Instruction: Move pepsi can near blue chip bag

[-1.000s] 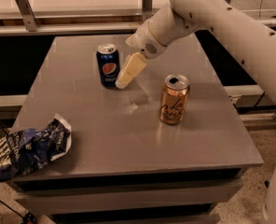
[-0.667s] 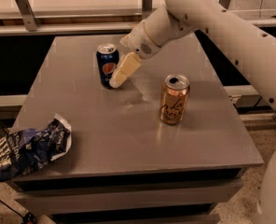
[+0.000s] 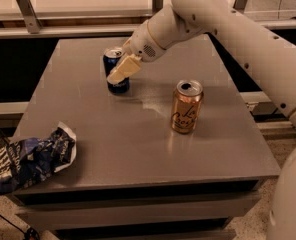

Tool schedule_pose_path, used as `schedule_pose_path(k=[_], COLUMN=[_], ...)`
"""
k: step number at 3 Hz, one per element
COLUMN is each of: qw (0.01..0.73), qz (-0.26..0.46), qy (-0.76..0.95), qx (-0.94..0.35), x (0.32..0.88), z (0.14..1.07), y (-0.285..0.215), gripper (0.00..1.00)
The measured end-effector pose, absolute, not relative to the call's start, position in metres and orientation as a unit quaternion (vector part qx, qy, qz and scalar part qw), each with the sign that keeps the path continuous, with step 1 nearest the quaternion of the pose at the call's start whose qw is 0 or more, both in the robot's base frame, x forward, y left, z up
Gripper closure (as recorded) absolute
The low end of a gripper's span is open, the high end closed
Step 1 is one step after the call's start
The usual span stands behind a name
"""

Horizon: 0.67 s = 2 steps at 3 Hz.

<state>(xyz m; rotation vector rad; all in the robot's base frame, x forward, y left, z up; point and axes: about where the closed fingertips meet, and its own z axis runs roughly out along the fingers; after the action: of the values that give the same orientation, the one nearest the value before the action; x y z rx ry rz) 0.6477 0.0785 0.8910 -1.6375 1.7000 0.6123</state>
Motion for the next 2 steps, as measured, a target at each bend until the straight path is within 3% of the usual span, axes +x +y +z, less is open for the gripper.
schedule_pose_path(k=[1,2], qw=[0.347,0.354], qz=[0.237,0.245], qy=[0.644,0.633], qx=[-0.639,-0.644], x=[0.6419,0.6363], z=[0.9002,0.9094], y=[0.0866,0.0912], gripper=[0.55,0.57])
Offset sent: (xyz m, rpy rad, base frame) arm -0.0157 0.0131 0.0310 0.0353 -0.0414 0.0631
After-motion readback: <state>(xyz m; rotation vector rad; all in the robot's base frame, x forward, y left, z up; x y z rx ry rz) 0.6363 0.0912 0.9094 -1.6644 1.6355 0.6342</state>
